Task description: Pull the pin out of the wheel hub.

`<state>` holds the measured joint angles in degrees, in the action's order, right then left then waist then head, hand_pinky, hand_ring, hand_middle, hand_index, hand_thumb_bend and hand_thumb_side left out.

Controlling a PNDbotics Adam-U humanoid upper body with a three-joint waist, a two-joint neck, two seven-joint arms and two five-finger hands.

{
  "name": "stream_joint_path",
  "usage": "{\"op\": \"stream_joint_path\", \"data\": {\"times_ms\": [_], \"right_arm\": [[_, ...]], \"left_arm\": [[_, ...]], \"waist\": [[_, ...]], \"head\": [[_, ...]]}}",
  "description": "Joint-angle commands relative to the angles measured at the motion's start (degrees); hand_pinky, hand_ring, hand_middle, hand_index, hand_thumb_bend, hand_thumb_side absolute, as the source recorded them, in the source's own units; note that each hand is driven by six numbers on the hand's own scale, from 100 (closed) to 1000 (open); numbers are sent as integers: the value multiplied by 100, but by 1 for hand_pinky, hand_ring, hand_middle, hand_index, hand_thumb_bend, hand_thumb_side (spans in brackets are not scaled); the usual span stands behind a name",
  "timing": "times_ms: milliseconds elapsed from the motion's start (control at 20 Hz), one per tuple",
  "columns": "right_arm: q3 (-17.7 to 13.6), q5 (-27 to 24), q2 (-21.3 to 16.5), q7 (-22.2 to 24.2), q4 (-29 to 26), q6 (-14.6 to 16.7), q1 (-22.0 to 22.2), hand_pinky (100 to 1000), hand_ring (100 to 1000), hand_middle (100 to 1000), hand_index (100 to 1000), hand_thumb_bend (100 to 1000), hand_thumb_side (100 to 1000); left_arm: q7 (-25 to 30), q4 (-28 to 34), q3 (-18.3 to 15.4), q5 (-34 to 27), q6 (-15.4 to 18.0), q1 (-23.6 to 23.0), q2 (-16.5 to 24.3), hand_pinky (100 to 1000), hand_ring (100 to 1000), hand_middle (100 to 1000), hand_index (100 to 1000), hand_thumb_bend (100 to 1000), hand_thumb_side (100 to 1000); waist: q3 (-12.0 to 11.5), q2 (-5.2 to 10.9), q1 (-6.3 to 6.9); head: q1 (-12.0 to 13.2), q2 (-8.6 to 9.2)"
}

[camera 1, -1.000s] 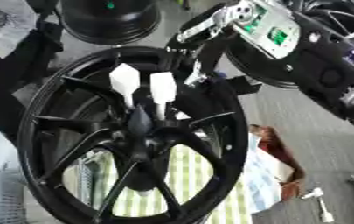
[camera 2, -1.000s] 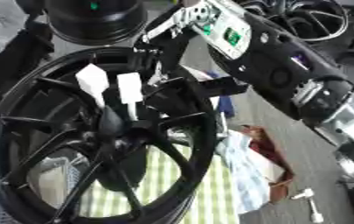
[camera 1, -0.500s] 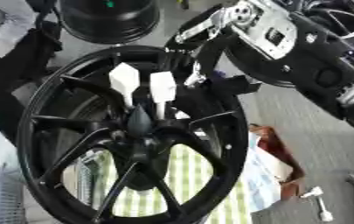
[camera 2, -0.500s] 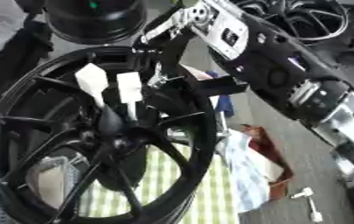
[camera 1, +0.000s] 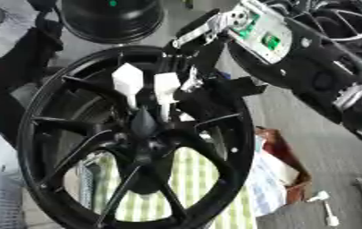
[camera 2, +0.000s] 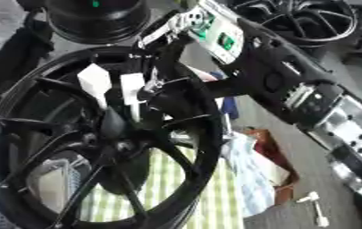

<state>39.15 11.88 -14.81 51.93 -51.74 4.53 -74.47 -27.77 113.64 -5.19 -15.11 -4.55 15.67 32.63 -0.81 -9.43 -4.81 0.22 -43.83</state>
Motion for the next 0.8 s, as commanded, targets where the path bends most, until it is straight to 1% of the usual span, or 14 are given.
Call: {"op": "stream_joint_path", "data": {"times_ms": [50, 200, 300, 450, 650, 800], "right_arm": [[-89, 38, -30, 4, 8, 8, -157, 844, 884, 851, 899, 471, 357], [-130, 137, -10, 4, 114, 27, -128, 843, 883, 846, 896, 478, 349], [-183, 191, 9, 4, 205, 59, -111, 839, 875, 827, 889, 482, 342], [-254, 237, 57, 4, 314, 116, -104, 827, 853, 774, 840, 474, 326], [-321, 214, 128, 4, 407, 131, -107, 813, 819, 696, 760, 410, 323], [-386, 126, 164, 4, 466, 60, -112, 807, 803, 654, 717, 345, 356]], "left_arm": [[4, 96, -65, -31, 18, 91, 65, 815, 899, 835, 920, 672, 624], [13, 96, -59, -35, 15, 90, 50, 815, 899, 834, 919, 672, 624], [4, 96, -70, -36, 19, 89, 44, 815, 898, 833, 919, 671, 624], [-6, 96, -78, -39, 22, 89, 37, 815, 899, 833, 918, 671, 624], [-17, 96, -80, -52, 16, 103, 15, 815, 899, 832, 917, 670, 624], [-33, 96, -89, -52, 6, 115, 4, 815, 899, 831, 915, 669, 622]], "waist": [[-11, 81, 31], [-22, 77, 25], [-29, 72, 24], [-36, 63, 27], [-38, 52, 26], [-41, 43, 22]], "head": [[-29, -29], [-30, -29], [-29, -29], [-21, -29], [-23, -29], [-18, -29]]}}
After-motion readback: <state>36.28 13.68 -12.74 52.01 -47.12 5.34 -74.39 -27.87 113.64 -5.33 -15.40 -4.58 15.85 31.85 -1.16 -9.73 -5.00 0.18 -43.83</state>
